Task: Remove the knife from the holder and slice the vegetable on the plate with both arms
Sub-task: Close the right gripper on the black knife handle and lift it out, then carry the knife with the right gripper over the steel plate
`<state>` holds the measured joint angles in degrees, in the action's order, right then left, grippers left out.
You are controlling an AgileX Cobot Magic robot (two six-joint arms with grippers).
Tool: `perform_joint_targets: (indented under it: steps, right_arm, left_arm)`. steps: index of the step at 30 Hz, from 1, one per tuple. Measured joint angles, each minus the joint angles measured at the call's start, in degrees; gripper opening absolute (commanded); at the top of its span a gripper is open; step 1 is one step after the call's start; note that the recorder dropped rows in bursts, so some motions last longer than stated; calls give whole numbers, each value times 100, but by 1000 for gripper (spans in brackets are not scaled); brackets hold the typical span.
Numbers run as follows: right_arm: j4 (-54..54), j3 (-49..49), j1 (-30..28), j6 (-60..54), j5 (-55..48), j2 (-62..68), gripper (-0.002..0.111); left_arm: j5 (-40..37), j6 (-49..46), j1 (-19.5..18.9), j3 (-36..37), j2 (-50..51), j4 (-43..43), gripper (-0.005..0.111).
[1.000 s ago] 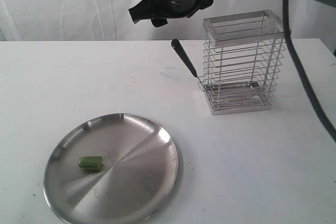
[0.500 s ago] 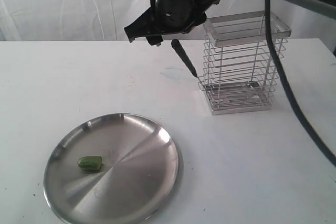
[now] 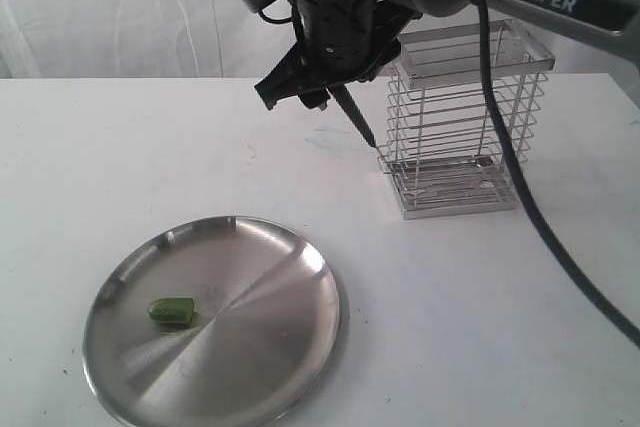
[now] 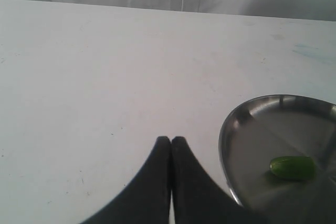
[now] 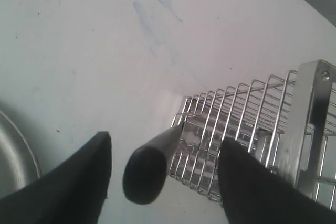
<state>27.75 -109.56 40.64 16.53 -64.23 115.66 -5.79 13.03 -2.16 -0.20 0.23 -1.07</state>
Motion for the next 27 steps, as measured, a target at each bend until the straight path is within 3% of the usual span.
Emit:
perform_joint_targets:
  steps: [9, 12, 27]
  right_arm:
    - [23, 0, 0, 0, 18, 0, 9]
    - [120, 0, 0, 0, 26, 0, 0]
    - [313, -12, 0, -5, 15, -212, 0]
  left_arm:
    - [0, 0, 0, 0, 0, 0, 0]
    - [0, 0, 0, 0, 0, 0, 0]
    - [0, 0, 0, 0, 0, 0, 0]
